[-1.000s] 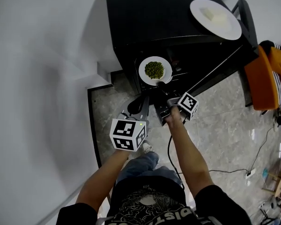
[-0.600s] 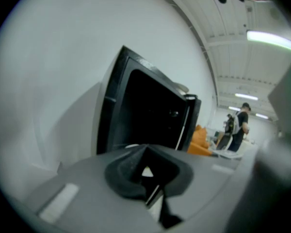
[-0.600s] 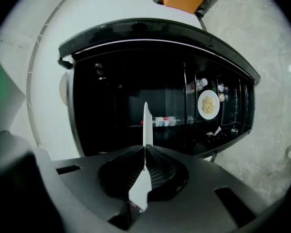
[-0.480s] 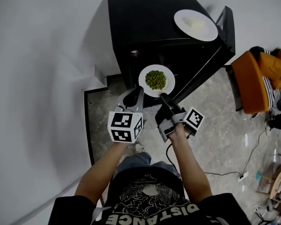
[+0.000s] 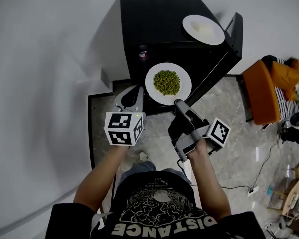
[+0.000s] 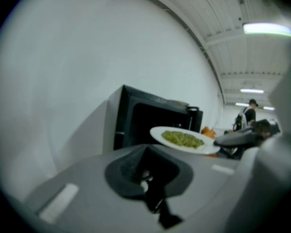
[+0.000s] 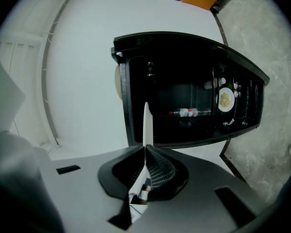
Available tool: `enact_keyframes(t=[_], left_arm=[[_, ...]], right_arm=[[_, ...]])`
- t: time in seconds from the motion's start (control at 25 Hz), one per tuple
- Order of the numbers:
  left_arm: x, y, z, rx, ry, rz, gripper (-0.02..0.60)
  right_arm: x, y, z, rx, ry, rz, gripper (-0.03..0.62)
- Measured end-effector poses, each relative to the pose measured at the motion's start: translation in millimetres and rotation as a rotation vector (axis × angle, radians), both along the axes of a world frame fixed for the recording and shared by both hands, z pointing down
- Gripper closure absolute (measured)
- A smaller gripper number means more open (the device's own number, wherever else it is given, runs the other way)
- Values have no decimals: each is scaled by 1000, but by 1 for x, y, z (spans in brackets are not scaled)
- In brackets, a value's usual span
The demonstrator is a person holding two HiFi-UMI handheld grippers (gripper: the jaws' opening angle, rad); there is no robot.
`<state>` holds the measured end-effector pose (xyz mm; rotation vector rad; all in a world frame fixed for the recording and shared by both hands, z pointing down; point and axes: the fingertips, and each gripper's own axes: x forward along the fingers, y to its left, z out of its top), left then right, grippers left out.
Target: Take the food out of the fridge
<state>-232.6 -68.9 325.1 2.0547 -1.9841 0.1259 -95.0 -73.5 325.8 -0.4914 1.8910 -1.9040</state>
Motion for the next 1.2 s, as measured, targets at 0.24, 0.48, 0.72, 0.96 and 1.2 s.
enact_keyframes(t=[0.24,0.48,0.72,0.96,1.2], left_arm=[[2,5,-2,8,-3,10,579],[11,11,-11,31,17,39,580],[43,33,-11,64,11,83,578],[17,8,-31,76,19,105,578],[10,0,-38,90,26,109,578]], right_arm=[[0,8,-50,55,-45,-51,586],[-12,11,-95,116,-70,-84,586],[-13,2,-91,140,-67,-77,586],[-65,-61,-99,113,-64,-37,586],[-87,-90,-96,91,-57,-2,586]])
